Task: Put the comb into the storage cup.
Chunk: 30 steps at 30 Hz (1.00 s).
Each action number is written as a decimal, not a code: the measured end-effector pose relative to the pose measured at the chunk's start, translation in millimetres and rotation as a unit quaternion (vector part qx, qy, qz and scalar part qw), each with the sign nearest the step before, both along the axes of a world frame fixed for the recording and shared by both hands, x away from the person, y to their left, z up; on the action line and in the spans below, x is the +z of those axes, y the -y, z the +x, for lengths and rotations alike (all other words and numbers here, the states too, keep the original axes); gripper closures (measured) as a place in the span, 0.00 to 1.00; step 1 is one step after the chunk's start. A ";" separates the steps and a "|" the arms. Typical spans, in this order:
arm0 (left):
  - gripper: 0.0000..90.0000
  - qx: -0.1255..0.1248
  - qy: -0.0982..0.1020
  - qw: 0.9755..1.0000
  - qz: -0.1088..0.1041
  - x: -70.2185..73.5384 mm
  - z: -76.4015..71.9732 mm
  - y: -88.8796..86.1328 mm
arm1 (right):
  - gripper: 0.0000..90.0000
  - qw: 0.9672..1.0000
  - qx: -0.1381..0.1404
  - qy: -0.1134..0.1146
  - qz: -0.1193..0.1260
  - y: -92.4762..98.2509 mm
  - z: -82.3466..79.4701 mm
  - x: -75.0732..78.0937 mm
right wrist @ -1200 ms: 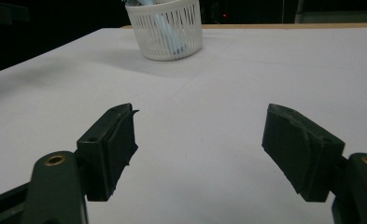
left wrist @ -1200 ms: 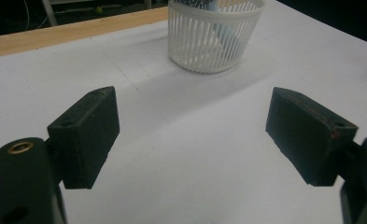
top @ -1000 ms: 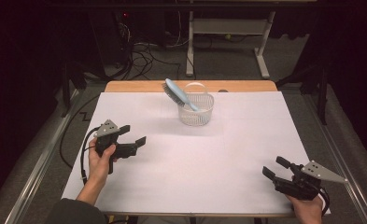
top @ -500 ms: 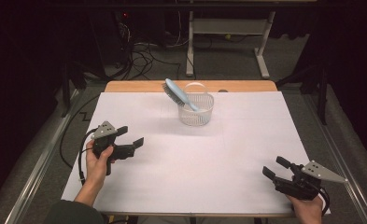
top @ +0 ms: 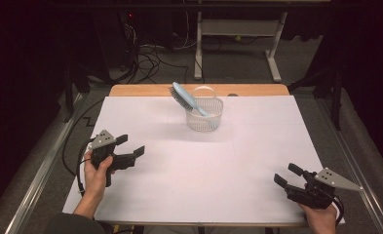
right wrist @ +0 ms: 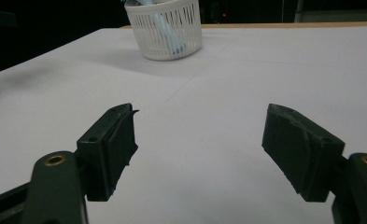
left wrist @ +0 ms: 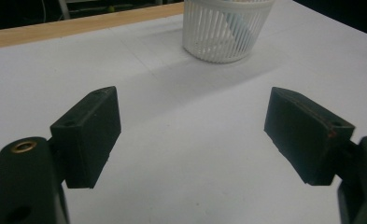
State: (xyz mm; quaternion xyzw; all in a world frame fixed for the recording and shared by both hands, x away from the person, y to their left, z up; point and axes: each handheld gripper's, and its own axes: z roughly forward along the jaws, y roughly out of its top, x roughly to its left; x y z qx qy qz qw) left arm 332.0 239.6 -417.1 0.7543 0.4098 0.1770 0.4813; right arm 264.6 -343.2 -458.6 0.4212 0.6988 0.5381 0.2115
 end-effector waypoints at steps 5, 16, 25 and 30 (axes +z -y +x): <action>0.22 0.002 -0.001 1.000 0.001 -1.0 -1.7 -2.6 | 0.29 1.000 0.000 0.000 0.001 0.0 -0.1 0.0; 0.22 0.006 -0.003 1.000 -0.005 -5.4 -6.8 -8.4 | 0.29 1.000 0.001 -0.001 0.001 0.0 0.0 -0.1; 0.22 0.012 -0.006 1.000 -0.006 -9.4 -11.0 -13.8 | 0.29 1.000 0.001 -0.001 0.001 -0.2 0.0 -0.1; 0.22 0.013 -0.007 1.000 -0.008 -10.8 -12.5 -15.4 | 0.29 1.000 0.001 -0.002 0.001 -0.1 0.0 -0.1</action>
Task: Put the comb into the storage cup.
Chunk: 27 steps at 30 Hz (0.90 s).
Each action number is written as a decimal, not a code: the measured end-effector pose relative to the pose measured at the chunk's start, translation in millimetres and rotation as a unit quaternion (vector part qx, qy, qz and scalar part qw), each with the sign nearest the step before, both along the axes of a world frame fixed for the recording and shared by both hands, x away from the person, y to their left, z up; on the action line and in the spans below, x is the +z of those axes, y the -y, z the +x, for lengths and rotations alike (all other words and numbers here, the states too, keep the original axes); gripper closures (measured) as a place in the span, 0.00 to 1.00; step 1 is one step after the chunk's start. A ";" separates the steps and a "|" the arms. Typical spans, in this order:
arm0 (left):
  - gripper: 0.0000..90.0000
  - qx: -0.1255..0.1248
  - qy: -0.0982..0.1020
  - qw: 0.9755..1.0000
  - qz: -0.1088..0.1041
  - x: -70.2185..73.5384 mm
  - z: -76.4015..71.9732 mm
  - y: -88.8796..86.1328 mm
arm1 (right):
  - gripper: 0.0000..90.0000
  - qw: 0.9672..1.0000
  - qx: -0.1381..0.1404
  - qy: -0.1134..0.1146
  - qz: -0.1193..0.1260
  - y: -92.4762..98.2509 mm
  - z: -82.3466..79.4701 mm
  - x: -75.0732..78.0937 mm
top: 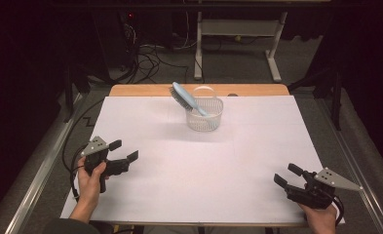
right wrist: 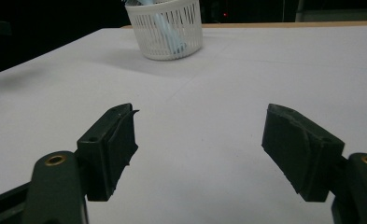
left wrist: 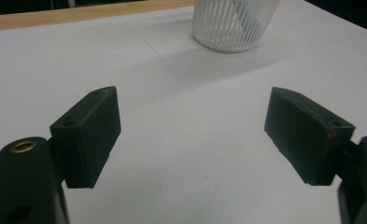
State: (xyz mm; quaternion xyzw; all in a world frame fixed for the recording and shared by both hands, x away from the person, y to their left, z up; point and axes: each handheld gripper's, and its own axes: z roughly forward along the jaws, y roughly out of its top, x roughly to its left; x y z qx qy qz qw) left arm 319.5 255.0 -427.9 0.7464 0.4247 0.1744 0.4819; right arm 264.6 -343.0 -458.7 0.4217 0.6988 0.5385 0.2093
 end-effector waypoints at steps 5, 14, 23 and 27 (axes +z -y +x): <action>0.22 0.001 -0.001 1.000 0.000 -1.3 -1.5 -1.7 | 0.29 1.000 0.000 0.001 -0.001 0.1 -0.1 0.1; 0.23 0.004 -0.003 1.000 -0.001 -3.8 -3.3 -4.7 | 0.29 1.000 0.000 0.001 0.000 0.0 -0.1 0.1; 0.23 0.007 -0.005 1.000 -0.002 -5.2 -5.1 -7.7 | 0.29 1.000 -0.001 0.002 -0.001 0.1 -0.1 0.1; 0.23 0.010 -0.004 1.000 -0.004 -5.7 -6.2 -9.3 | 0.29 1.000 -0.001 0.002 -0.001 0.1 -0.2 0.1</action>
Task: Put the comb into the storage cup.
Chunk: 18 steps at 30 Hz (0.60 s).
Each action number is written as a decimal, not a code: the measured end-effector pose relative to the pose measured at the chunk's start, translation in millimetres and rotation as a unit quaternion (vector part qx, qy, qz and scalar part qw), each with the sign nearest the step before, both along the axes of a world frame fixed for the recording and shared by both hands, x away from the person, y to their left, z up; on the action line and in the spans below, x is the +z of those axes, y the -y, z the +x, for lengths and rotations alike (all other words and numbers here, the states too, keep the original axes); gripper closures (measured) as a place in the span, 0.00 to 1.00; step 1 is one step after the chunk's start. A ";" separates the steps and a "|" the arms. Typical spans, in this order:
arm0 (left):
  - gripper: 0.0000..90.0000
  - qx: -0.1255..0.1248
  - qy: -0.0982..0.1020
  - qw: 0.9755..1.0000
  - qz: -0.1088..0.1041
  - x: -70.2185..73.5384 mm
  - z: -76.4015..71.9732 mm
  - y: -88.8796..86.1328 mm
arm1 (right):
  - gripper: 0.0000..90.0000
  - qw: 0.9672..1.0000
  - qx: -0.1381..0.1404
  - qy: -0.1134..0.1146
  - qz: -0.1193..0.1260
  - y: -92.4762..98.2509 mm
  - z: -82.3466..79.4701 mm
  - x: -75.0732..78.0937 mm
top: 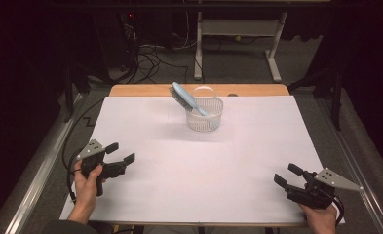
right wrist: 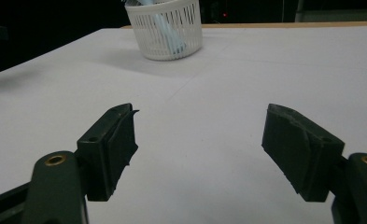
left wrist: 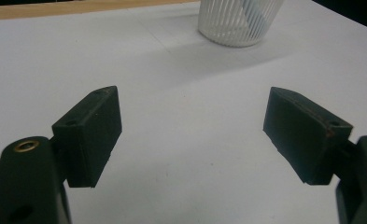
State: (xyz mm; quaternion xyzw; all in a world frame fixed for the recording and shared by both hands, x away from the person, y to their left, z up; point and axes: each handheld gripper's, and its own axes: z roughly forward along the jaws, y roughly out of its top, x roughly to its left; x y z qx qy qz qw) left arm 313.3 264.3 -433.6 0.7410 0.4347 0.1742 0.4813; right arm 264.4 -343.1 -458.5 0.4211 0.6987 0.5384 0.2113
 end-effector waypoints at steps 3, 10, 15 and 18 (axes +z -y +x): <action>0.23 0.002 -0.002 1.000 0.000 -0.7 -0.5 -1.8 | 0.29 1.000 0.000 0.000 0.000 0.0 -0.1 0.0; 0.23 0.009 -0.005 1.000 -0.001 -2.7 -1.7 -5.2 | 0.29 1.000 0.000 0.000 0.000 0.0 0.0 0.0; 0.23 0.010 -0.006 1.000 -0.001 -4.3 -2.8 -6.8 | 0.29 1.000 0.000 0.000 0.000 -0.1 -0.1 0.0; 0.23 0.010 -0.008 1.000 -0.001 -5.8 -3.2 -7.1 | 0.29 1.000 0.000 0.000 0.000 -0.1 0.0 0.0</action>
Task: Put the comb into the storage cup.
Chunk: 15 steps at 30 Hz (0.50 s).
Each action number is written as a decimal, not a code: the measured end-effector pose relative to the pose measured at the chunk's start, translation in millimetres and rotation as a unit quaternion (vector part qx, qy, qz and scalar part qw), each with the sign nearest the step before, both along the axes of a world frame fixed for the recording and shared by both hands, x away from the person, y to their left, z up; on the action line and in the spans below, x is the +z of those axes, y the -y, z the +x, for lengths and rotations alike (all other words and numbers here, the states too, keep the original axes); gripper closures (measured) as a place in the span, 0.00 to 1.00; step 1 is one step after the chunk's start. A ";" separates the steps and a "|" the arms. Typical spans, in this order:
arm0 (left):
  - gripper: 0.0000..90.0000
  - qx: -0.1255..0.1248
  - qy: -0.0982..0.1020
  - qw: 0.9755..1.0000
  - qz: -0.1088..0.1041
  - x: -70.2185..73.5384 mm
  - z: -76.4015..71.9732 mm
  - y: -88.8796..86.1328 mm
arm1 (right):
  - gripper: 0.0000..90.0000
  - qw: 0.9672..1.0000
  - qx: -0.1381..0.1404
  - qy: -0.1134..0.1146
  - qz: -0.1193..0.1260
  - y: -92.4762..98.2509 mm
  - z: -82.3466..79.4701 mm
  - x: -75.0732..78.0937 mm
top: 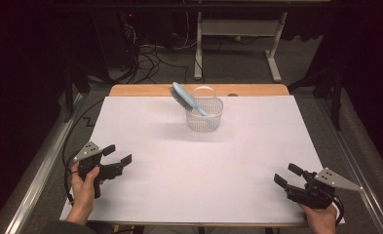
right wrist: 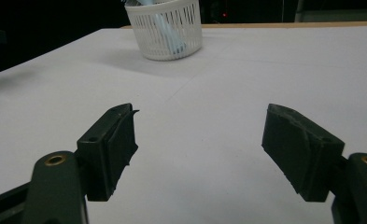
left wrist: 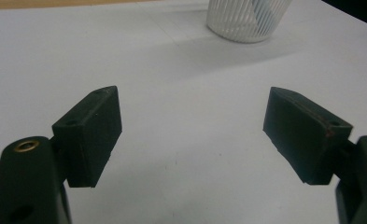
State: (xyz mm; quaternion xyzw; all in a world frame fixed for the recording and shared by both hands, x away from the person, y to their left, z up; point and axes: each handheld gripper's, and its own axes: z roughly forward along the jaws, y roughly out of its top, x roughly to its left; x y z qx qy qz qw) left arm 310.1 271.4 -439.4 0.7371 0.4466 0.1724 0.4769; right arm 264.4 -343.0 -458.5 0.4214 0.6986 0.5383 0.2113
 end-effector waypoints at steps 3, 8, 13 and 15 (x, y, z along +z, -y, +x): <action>0.23 0.000 -0.002 1.000 -0.001 -1.7 -0.4 -0.2 | 0.29 1.000 -0.001 0.000 0.000 -0.1 0.1 0.0; 0.23 0.003 -0.006 1.000 -0.004 -4.6 -1.1 -1.5 | 0.29 1.000 0.000 0.000 0.000 0.0 -0.1 0.0; 0.23 0.005 -0.008 1.000 -0.005 -7.3 -2.4 -2.5 | 0.29 1.000 0.000 0.000 0.000 -0.1 -0.2 0.1; 0.23 0.005 -0.009 1.000 -0.005 -8.3 -2.7 -2.7 | 0.29 1.000 0.000 0.000 0.000 0.0 -0.1 0.1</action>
